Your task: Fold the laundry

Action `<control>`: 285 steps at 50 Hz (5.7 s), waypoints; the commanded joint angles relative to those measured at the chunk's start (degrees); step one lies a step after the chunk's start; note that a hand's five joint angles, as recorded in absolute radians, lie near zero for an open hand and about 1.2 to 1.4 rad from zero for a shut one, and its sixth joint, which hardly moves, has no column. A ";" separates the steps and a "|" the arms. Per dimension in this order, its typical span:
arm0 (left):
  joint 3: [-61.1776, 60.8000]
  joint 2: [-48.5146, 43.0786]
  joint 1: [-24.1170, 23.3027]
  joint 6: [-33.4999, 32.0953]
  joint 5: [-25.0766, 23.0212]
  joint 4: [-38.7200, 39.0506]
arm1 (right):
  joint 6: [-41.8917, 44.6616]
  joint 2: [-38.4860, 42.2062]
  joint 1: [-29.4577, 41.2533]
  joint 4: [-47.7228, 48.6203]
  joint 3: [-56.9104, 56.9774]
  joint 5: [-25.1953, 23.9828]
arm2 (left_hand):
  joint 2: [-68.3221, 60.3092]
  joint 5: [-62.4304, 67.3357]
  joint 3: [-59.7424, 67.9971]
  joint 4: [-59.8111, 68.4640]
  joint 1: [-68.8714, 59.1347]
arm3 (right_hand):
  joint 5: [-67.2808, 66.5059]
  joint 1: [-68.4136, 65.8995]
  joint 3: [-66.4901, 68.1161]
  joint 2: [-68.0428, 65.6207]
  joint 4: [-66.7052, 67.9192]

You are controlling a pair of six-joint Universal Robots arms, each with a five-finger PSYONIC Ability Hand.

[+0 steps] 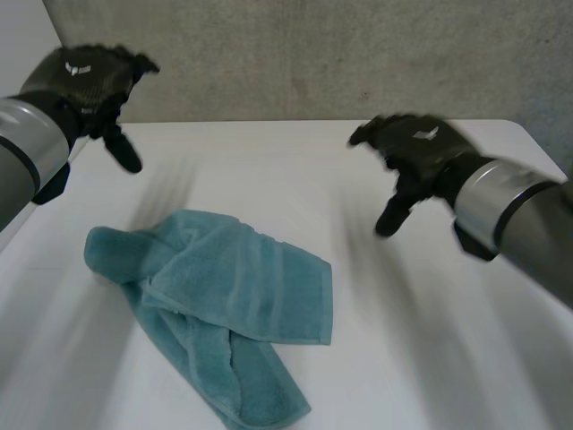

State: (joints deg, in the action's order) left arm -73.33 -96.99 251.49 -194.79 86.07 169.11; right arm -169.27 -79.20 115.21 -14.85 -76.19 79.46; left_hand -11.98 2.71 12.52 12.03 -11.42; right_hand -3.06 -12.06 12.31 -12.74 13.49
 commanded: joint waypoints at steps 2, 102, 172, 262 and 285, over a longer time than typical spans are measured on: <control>-1.37 -8.64 10.68 -8.50 -3.72 -3.61 | -0.71 7.47 8.10 -0.36 -1.59 -1.94 | -6.81 6.08 6.27 6.76 -7.37 | 3.06 2.06 -2.31 2.74 -3.49; -28.88 7.61 2.08 11.37 -2.40 22.49 | 29.36 -3.95 -4.11 -8.18 -10.57 -0.53 | -56.45 55.71 55.91 56.39 -57.00 | -6.78 -7.78 7.54 -7.11 6.36; -42.68 9.63 34.15 -3.84 -24.46 12.65 | -2.91 54.94 23.57 -11.25 51.05 -12.66 | -12.54 11.80 12.00 12.48 -13.10 | -21.35 -22.35 22.10 -21.68 20.93; 9.43 -33.89 5.86 -2.61 -16.91 29.14 | 5.08 12.48 6.27 13.17 10.95 -2.21 | -68.02 67.29 67.48 67.97 -68.58 | -66.94 -67.94 67.69 -67.26 66.51; -10.03 -9.89 1.11 4.60 -8.46 44.47 | 12.82 -0.96 5.12 32.87 -1.24 1.93 | -68.02 67.29 67.48 67.97 -68.58 | -66.94 -67.94 67.69 -67.26 66.51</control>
State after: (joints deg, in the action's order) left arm -67.37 -110.66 252.56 -190.30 78.24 215.51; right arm -157.45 -75.37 120.80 25.14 -63.26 85.30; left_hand -68.68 54.74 68.25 68.50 -65.38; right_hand -56.36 -56.12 68.01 -67.29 68.35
